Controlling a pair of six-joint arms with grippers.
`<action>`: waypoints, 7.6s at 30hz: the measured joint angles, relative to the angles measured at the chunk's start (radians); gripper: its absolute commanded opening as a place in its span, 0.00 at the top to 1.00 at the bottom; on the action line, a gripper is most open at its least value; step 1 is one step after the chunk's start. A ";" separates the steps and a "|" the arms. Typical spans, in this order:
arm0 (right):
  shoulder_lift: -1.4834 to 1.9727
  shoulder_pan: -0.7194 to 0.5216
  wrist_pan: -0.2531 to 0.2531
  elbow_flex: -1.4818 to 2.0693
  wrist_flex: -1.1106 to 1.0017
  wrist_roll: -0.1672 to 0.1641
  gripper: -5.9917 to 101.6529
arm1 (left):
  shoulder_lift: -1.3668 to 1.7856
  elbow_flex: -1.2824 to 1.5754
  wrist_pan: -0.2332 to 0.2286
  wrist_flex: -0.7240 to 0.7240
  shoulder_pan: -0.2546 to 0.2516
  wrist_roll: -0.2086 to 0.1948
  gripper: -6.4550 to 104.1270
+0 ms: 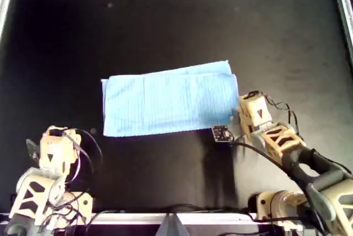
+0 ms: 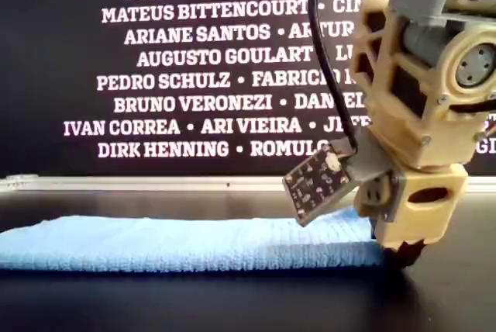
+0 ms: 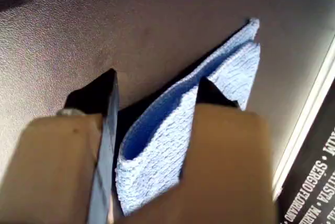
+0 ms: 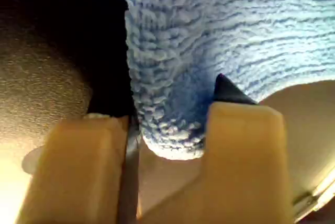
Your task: Fold a cloth
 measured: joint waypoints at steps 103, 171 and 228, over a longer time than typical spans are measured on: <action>-0.931 0.695 0.000 -1.361 -0.081 -0.008 0.36 | 0.000 0.000 0.000 0.000 0.020 -0.006 0.45; 1.413 -0.333 0.179 0.732 0.250 -0.091 0.96 | 0.000 0.025 0.012 0.043 0.127 -0.002 0.46; 1.413 -0.327 0.179 0.732 0.463 0.107 0.96 | 0.000 0.025 0.012 0.061 0.127 -0.006 0.46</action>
